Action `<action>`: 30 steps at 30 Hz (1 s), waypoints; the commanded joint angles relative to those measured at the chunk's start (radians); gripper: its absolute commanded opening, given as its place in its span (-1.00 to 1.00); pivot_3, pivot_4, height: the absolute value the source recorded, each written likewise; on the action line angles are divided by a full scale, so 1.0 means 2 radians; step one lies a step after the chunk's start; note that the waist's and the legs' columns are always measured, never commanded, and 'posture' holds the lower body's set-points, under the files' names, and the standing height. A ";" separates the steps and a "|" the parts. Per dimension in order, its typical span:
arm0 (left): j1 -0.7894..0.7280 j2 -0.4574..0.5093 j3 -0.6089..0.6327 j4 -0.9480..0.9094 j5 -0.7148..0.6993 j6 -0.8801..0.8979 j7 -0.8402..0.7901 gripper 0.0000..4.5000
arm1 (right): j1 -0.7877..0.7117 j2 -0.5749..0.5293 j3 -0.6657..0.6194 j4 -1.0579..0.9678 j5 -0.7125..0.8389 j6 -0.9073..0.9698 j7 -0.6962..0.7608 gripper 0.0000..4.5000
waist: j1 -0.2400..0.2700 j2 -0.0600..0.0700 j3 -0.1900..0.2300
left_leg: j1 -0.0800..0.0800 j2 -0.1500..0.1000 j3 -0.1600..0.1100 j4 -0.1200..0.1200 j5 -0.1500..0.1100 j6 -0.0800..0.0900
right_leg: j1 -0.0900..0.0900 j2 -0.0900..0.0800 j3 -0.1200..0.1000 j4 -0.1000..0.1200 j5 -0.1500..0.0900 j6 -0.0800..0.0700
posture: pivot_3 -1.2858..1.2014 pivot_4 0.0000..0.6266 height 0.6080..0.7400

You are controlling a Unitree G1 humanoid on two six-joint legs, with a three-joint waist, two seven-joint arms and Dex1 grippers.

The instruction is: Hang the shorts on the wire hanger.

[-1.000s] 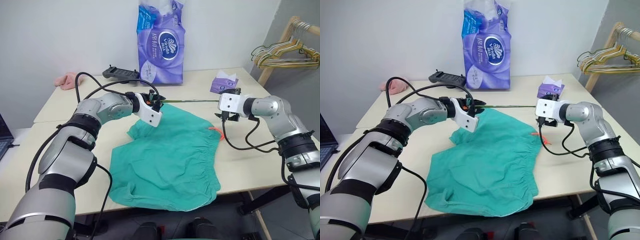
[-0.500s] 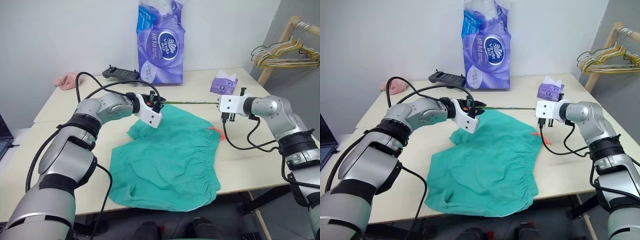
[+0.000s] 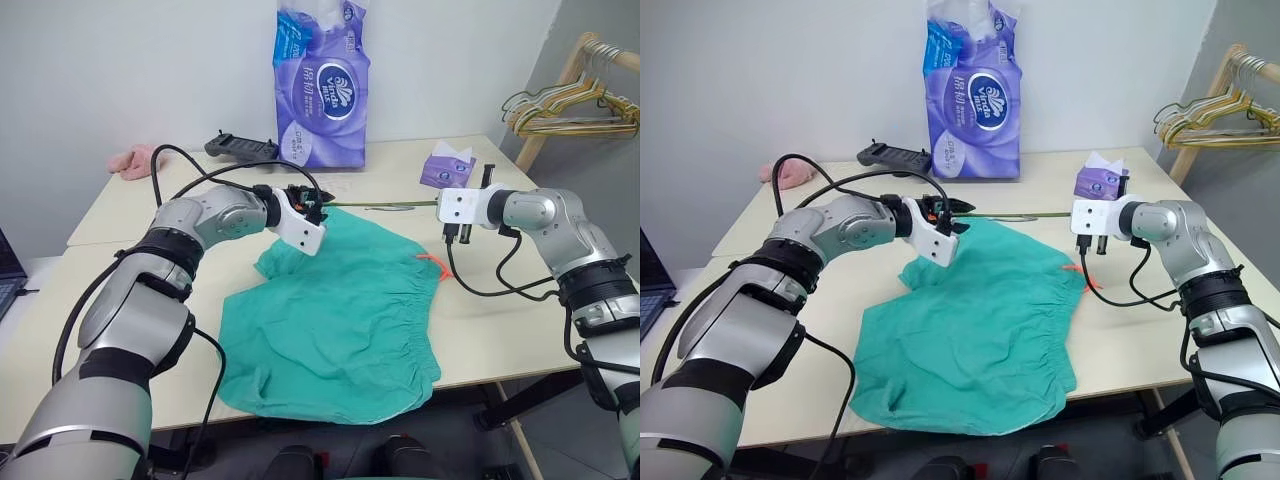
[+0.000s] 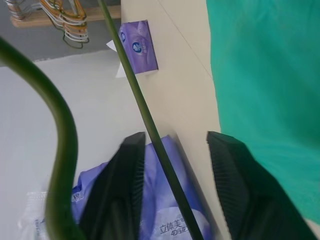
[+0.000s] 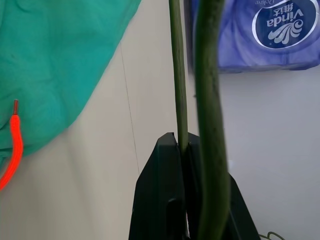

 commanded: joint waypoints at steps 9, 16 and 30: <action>-0.002 0.017 0.041 -0.008 -0.050 -0.006 -0.005 0.98 | 0.019 -0.013 -0.013 -0.038 0.015 0.010 0.008 -1.00 | 0.000 0.000 0.000 | 0.000 0.000 0.000 0.000 0.000 0.000 | 0.000 0.000 0.000 0.000 0.000 0.000 | 0.11 -0.94 1.00; 0.033 0.028 0.077 -0.036 -0.136 -0.024 -0.080 0.98 | 0.043 -0.018 -0.033 -0.028 0.047 0.055 0.018 -1.00 | 0.000 0.000 0.000 | 0.000 0.000 0.000 0.000 0.000 0.000 | 0.000 0.000 0.000 0.000 0.000 0.000 | 0.11 -0.95 1.00; 0.208 0.024 0.175 -0.302 -0.451 0.221 -0.295 0.98 | 0.103 -0.068 -0.068 -0.020 0.097 0.088 0.058 -1.00 | -0.001 -0.001 -0.001 | 0.000 0.000 0.000 0.000 0.000 0.000 | 0.000 0.000 0.000 0.000 0.000 0.000 | 0.11 -0.95 1.00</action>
